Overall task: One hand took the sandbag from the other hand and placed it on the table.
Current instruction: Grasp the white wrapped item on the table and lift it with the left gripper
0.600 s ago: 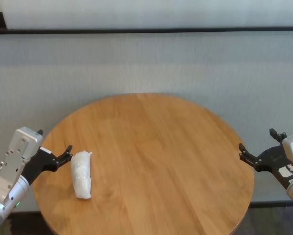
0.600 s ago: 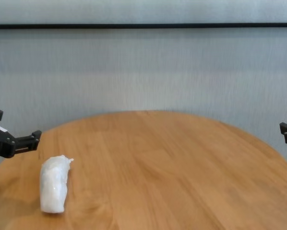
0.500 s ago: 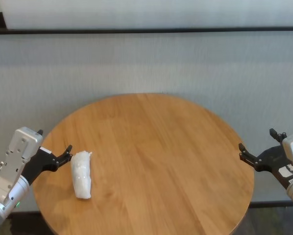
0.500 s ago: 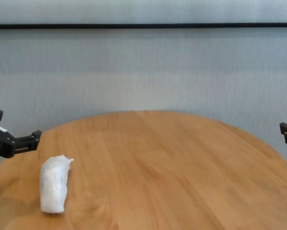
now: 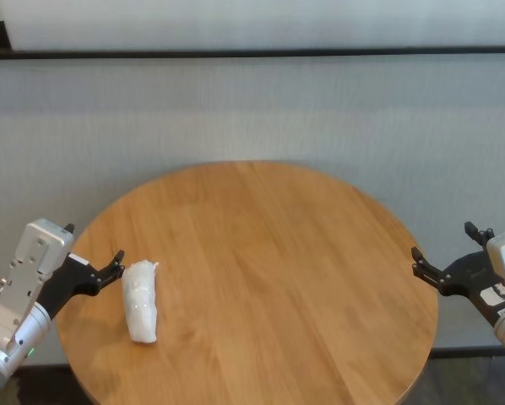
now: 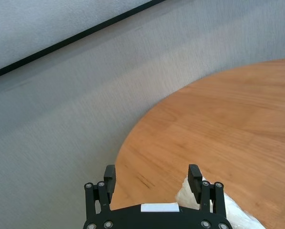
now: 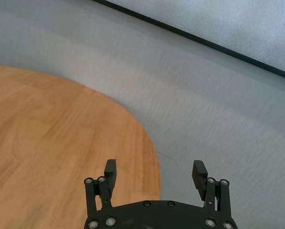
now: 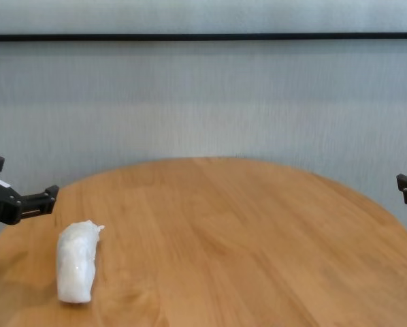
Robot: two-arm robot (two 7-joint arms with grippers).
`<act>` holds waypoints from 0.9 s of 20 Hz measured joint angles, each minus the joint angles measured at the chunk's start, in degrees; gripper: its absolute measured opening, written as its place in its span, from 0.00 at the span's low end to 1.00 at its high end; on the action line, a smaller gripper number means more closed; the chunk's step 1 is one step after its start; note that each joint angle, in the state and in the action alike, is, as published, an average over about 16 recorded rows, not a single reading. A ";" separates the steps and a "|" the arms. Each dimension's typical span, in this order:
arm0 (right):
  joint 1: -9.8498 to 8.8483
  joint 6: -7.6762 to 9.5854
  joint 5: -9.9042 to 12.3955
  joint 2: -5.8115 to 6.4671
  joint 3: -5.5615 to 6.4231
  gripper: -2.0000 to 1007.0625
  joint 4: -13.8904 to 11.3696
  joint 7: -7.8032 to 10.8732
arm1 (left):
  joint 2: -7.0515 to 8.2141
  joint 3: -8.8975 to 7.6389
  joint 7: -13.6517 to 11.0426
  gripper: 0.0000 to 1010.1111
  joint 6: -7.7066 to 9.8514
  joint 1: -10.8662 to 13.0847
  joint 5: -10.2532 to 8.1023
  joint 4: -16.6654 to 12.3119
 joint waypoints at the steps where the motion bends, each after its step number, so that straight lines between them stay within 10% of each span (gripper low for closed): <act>1: 0.00 0.00 0.00 0.00 0.00 0.99 0.00 0.00 | 0.00 0.00 0.00 0.99 0.00 0.00 0.00 0.00; 18: 0.00 0.00 0.00 0.00 0.00 0.99 0.00 0.00 | 0.00 0.00 0.00 0.99 0.00 0.00 0.00 0.00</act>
